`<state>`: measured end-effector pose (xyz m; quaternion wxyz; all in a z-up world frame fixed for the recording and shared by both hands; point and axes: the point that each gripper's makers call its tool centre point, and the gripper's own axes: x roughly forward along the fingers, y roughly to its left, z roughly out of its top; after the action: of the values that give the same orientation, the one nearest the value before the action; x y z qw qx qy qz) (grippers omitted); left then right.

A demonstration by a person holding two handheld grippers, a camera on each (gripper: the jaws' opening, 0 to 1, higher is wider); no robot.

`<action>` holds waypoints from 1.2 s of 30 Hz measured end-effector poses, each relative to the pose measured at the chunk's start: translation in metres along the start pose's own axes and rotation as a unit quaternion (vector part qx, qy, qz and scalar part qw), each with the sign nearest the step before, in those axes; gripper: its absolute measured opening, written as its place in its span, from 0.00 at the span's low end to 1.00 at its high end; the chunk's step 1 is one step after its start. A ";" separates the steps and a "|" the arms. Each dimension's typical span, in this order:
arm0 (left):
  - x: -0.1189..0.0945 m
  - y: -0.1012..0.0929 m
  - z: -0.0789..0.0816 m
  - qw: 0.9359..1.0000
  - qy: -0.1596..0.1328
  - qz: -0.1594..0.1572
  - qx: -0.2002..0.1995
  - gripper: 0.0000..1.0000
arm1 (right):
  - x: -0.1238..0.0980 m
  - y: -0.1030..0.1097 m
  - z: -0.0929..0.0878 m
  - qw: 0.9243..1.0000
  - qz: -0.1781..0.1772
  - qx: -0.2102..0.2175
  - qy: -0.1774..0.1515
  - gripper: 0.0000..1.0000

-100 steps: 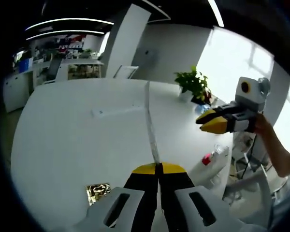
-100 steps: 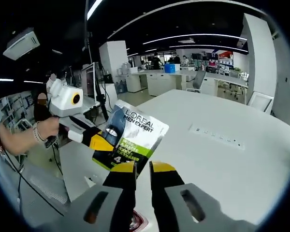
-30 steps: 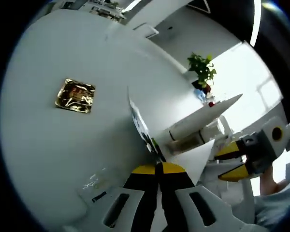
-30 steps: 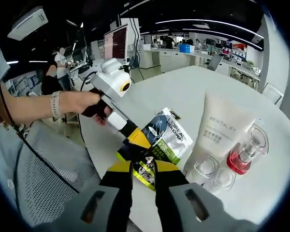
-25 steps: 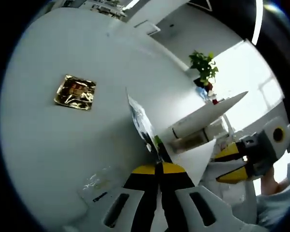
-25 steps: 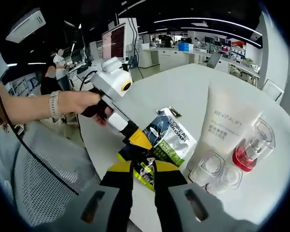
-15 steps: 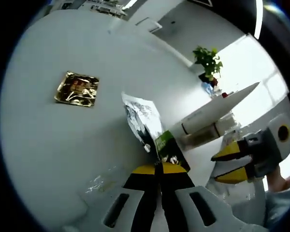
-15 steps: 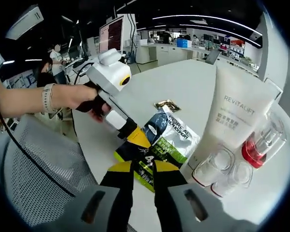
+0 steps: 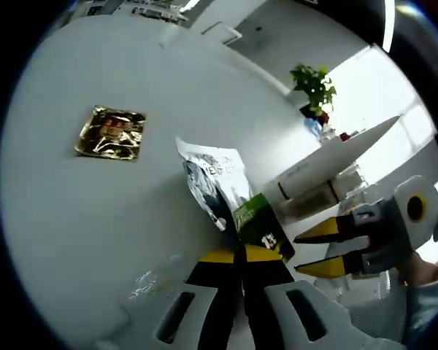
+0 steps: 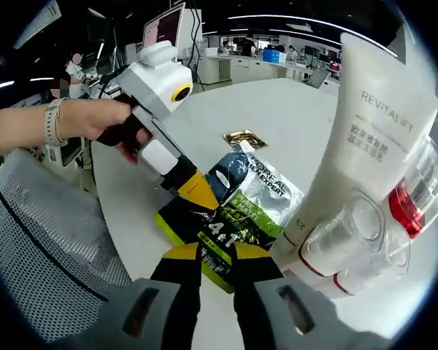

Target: Arrange the skincare products in the storage area until every visible bottle or jar stands upright without overlapping.

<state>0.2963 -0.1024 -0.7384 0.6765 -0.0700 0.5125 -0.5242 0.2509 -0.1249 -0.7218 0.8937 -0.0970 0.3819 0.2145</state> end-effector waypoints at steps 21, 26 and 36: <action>0.005 0.004 -0.004 0.999 0.018 0.008 0.032 0.00 | 0.012 -0.006 -0.021 0.999 -0.010 -0.004 0.042 0.20; 0.005 0.004 -0.004 0.999 0.019 0.009 0.039 0.00 | 0.013 -0.007 -0.021 0.999 -0.015 -0.008 0.044 0.20; 0.005 0.006 -0.004 0.999 0.021 0.008 0.047 0.00 | 0.014 -0.006 -0.021 0.999 -0.017 -0.014 0.046 0.21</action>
<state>0.2967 -0.1025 -0.7471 0.6724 -0.0230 0.5017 -0.5437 0.2491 -0.1332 -0.7465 0.8772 -0.1258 0.4180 0.1998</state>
